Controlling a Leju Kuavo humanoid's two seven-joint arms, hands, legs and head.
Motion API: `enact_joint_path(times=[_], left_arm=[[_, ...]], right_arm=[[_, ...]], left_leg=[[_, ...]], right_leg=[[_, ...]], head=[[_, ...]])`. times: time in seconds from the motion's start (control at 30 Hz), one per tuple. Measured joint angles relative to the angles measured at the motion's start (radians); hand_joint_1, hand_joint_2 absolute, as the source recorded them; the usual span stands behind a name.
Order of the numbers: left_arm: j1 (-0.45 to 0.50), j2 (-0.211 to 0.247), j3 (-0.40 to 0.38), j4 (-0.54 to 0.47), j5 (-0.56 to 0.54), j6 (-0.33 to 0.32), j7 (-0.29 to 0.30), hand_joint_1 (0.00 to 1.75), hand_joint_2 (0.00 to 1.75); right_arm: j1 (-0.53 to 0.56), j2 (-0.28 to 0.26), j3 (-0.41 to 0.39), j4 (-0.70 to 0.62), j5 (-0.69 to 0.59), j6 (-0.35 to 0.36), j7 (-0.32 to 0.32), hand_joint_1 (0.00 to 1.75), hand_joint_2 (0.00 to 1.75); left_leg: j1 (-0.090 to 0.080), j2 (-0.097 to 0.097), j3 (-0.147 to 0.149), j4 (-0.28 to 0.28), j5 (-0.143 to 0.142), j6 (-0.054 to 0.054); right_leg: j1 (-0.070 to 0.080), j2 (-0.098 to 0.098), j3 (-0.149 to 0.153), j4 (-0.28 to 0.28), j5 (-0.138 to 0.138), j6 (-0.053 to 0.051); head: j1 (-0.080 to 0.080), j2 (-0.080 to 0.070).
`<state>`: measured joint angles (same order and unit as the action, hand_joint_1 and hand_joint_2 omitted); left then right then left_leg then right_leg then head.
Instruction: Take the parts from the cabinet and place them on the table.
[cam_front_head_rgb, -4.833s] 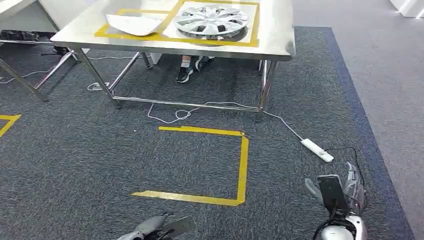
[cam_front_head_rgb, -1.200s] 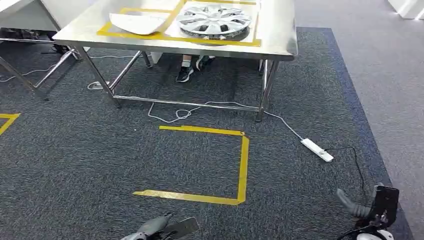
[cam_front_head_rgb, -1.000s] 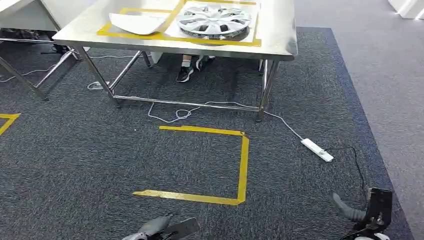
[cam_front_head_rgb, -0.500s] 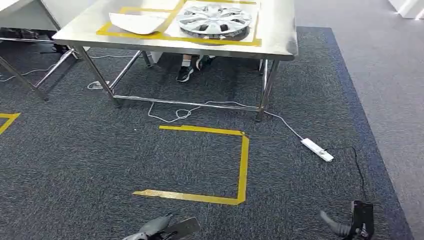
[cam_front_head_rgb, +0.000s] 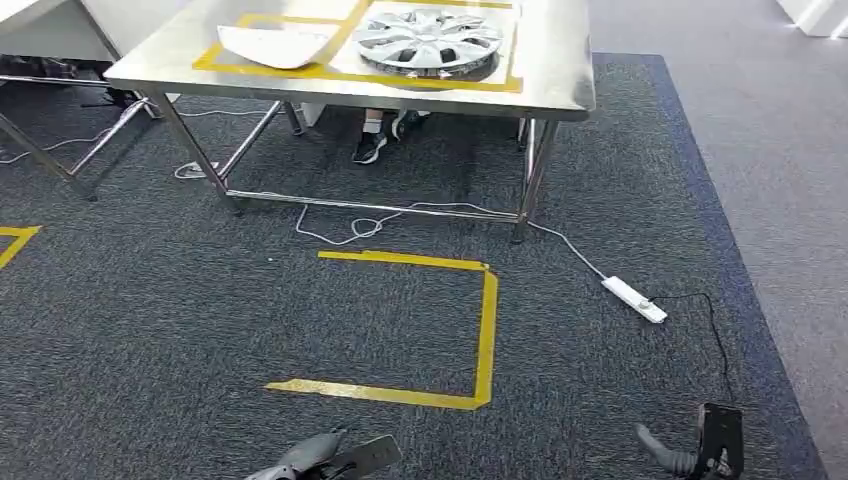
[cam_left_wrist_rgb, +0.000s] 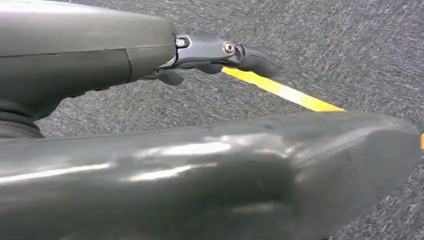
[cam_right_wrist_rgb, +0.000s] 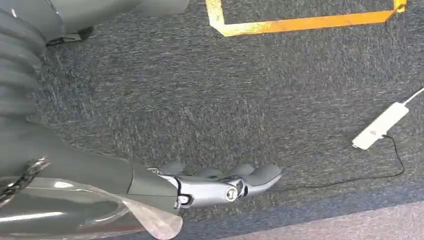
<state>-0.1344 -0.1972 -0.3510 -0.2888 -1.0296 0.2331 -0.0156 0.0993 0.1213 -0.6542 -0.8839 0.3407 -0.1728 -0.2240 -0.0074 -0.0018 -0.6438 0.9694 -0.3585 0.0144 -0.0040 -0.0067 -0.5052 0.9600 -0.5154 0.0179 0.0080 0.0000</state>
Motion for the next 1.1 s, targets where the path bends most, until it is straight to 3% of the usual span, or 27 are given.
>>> enact_joint_path(times=[0.03, 0.13, 0.27, 0.37, 0.4, 0.6, 1.1], left_arm=[[0.000, 0.000, 0.000, 0.000, 0.000, 0.000, 0.000, 0.00, 0.00], [-0.001, 0.000, -0.001, 0.000, 0.000, -0.007, 0.000, 0.00, 0.00], [-0.005, -0.002, -0.002, 0.000, 0.009, -0.021, 0.003, 0.00, 0.00], [-0.009, -0.001, -0.006, 0.000, 0.016, -0.026, 0.003, 0.00, 0.00], [-0.009, -0.001, -0.007, 0.000, 0.017, -0.027, 0.003, 0.00, 0.00], [-0.007, 0.000, -0.009, 0.000, 0.036, -0.016, 0.002, 0.00, 0.00], [-0.006, -0.003, -0.013, 0.000, 0.054, -0.018, 0.003, 0.00, 0.00]], right_arm=[[0.000, 0.000, 0.000, 0.000, 0.000, 0.000, 0.000, 0.00, 1.75], [-0.012, 0.001, -0.004, 0.044, 0.011, 0.008, 0.081, 0.00, 1.75], [-0.035, 0.000, -0.035, 0.126, -0.003, -0.029, -0.036, 0.00, 1.75], [-0.048, -0.010, -0.057, 0.116, -0.016, -0.004, -0.019, 0.00, 1.75], [-0.051, -0.012, -0.063, 0.106, -0.017, 0.005, -0.011, 0.00, 0.00], [-0.053, -0.004, -0.085, 0.084, -0.019, 0.052, 0.017, 0.00, 0.00], [-0.104, 0.007, -0.098, 0.338, -0.011, 0.055, -0.039, 0.00, 0.00]], left_leg=[[0.000, 0.000, 0.000, 0.000, 0.000, 0.000], [0.000, 0.000, 0.000, 0.000, 0.000, 0.000], [0.000, 0.000, -0.001, 0.000, 0.000, 0.000], [0.000, 0.000, -0.001, 0.000, 0.000, 0.000], [0.000, 0.000, -0.001, 0.000, 0.000, 0.000], [0.000, 0.000, -0.001, 0.000, 0.000, 0.000], [0.000, 0.000, -0.001, 0.000, 0.000, 0.000]], right_leg=[[0.000, 0.000, 0.000, 0.000, 0.000, 0.000], [0.000, 0.000, 0.000, 0.000, 0.000, 0.000], [0.000, 0.002, -0.001, 0.000, 0.001, 0.000], [0.000, 0.000, -0.001, 0.000, 0.001, 0.000], [0.000, 0.000, -0.001, 0.000, 0.000, 0.000], [0.000, 0.001, -0.001, 0.000, 0.000, 0.000], [0.000, 0.001, -0.001, 0.000, 0.000, 0.000]], head=[[0.000, 0.000], [0.000, 0.000], [0.000, 0.000], [0.001, 0.000], [0.000, 0.000], [0.000, 0.000], [0.000, 0.000]])
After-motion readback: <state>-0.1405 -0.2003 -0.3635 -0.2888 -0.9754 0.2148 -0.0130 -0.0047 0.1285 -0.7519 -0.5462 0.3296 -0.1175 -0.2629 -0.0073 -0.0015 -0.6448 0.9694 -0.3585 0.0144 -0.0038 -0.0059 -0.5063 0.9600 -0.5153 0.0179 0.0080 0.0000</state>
